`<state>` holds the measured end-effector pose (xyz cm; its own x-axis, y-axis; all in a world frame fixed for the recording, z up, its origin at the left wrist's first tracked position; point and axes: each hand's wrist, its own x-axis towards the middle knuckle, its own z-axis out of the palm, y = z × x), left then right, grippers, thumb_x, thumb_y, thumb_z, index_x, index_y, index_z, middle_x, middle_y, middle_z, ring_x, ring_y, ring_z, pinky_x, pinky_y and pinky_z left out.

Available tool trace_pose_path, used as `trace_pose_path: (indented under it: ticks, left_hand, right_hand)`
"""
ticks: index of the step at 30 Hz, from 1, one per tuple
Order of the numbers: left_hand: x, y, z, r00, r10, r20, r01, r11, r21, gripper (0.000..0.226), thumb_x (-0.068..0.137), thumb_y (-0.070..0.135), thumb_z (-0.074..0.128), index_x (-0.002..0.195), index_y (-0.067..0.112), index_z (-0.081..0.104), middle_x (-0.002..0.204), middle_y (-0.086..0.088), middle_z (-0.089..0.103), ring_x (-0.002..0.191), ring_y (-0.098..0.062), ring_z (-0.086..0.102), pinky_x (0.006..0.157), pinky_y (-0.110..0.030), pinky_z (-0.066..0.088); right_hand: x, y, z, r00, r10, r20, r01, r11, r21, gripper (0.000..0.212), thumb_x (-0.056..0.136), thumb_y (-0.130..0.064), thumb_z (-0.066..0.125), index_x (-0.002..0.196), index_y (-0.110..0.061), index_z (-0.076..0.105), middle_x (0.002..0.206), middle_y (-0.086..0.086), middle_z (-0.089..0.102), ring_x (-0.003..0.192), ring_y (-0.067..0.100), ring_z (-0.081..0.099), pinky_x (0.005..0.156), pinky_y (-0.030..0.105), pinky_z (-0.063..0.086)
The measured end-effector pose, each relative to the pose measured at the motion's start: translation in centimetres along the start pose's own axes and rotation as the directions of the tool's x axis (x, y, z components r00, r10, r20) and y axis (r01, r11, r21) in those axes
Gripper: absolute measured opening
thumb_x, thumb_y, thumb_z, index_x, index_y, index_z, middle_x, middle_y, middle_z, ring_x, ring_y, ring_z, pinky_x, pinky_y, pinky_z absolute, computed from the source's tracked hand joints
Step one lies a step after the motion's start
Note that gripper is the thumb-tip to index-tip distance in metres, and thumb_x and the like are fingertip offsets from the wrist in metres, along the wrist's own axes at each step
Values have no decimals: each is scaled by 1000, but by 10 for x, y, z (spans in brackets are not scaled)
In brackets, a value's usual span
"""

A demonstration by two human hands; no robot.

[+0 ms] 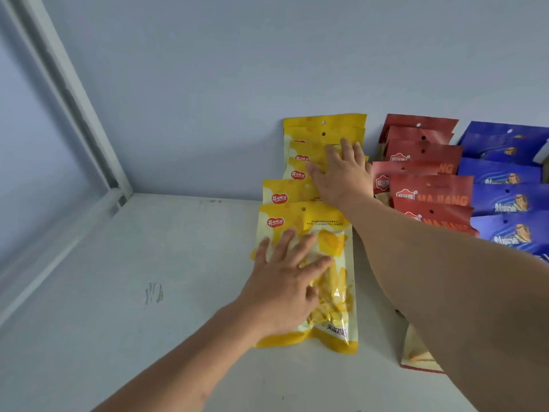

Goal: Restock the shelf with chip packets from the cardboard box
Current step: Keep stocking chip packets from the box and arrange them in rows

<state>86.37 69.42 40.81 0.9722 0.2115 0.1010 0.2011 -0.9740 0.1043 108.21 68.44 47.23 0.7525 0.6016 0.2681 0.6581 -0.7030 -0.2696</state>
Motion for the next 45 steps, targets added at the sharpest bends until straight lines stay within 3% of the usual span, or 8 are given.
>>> trace_pose_path:
  ticks: [3,8,12,19,27,32,40,45]
  left_hand:
    - [-2,12,18,996,41,-83,-39,999,23,46,91,51,40,132,42,59,154,-1,47,144,-36,41,106,-68,39]
    - [5,1,32,989,97,-109,-81,987,142,69,89,82,27,142,44,48,162,-2,36,151,-36,28,114,-67,24]
    - [13,-6,40,980,147,-137,-124,979,165,69,88,82,33,143,43,48,162,-3,35,151,-37,27,115,-66,20]
    - [18,-14,47,967,211,-141,-184,965,185,67,92,78,29,146,43,44,165,-2,30,152,-37,23,117,-67,20]
    - [19,-13,49,973,197,-117,-177,971,160,66,94,77,23,147,44,42,165,0,30,153,-35,23,118,-65,20]
    - [21,-14,40,986,160,-50,-151,977,148,72,92,78,11,155,45,25,170,4,6,157,-31,-3,121,-59,-6]
    - [20,-1,20,998,48,-32,-45,994,103,91,78,81,18,152,30,28,168,10,14,157,-23,3,124,-53,-1]
    - [20,19,16,995,-76,-58,81,992,98,83,88,74,46,154,28,29,168,7,13,157,-23,1,124,-54,1]
  right_hand:
    - [16,-2,-7,997,-63,54,66,996,-54,74,94,-75,25,158,-37,18,169,-3,-4,155,25,-9,123,52,8]
    - [31,-6,-5,981,-106,159,121,989,-86,76,91,-80,24,157,-43,17,168,-6,-13,155,26,-9,121,58,7]
    - [30,-5,6,972,-106,211,130,986,-102,78,89,-82,21,157,-44,16,166,-7,-20,154,28,-10,120,57,6]
    - [25,-1,15,969,-143,201,174,974,-145,73,93,-77,12,156,-41,20,169,-8,-5,155,28,-1,119,57,10]
    - [31,-5,7,939,-106,327,176,965,-193,73,96,-74,12,159,-37,15,169,-6,-2,155,27,2,121,56,10]
    - [15,-7,-14,966,-181,183,208,967,-146,60,103,-62,20,155,-34,30,169,-3,8,154,25,12,120,51,14]
    - [-65,43,-32,980,-186,78,186,983,8,55,104,-55,33,143,-22,53,158,2,38,143,26,36,116,44,28]
    - [-124,80,-36,974,-218,-55,221,974,56,46,103,-50,42,134,-20,60,154,3,41,139,28,38,111,45,32]
